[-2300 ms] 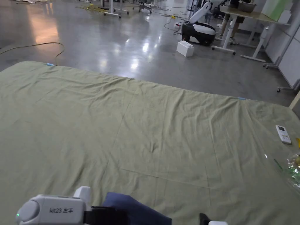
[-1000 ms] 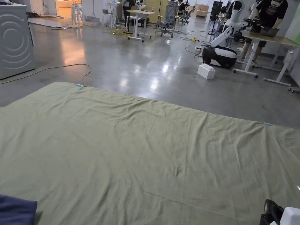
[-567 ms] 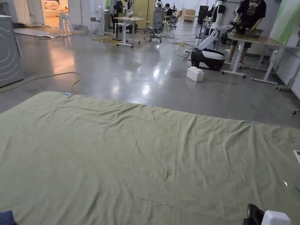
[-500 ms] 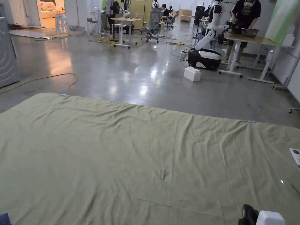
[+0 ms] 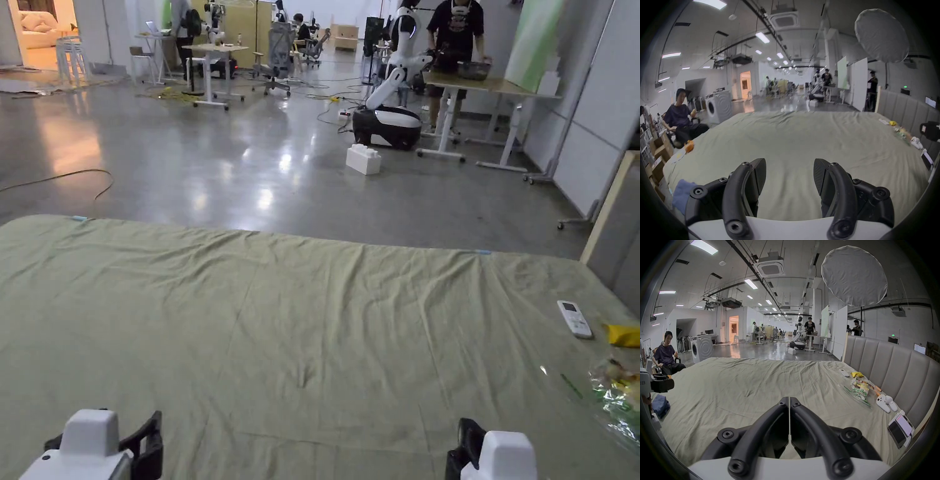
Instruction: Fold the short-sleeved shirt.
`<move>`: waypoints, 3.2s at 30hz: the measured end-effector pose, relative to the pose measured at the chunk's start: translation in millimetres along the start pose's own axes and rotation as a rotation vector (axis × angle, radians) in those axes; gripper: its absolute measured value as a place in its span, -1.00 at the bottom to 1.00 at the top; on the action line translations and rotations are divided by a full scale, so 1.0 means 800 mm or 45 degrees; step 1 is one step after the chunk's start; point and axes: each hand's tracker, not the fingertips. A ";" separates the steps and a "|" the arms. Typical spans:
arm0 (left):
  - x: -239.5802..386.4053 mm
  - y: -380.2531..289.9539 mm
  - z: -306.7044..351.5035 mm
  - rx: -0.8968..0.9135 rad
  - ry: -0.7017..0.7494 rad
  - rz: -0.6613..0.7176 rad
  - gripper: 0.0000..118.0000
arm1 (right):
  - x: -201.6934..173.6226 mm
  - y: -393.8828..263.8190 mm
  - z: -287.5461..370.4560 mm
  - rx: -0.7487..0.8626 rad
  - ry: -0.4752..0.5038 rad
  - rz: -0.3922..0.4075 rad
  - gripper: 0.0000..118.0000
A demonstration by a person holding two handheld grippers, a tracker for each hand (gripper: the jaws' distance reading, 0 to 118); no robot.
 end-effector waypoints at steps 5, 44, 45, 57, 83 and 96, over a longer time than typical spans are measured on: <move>0.044 0.026 0.012 0.095 -0.049 0.042 -0.14 | -0.003 0.007 0.003 0.035 -0.010 -0.018 -0.97; 0.109 0.058 0.042 0.208 -0.043 -0.044 -0.25 | -0.008 0.003 0.018 0.104 -0.029 -0.055 -0.46; 0.110 0.058 0.043 0.210 -0.045 -0.044 -0.20 | -0.008 0.003 0.018 0.106 -0.037 -0.054 -0.31; 0.114 0.056 0.042 0.234 0.011 -0.055 0.66 | -0.005 0.004 0.018 0.116 -0.062 -0.055 0.62; 0.096 0.057 0.039 0.238 -0.001 0.024 0.82 | 0.008 0.027 0.003 0.086 -0.121 -0.186 1.00; 0.098 0.055 0.038 0.240 0.036 -0.034 0.92 | 0.004 0.050 0.000 -0.055 -0.011 -0.354 1.00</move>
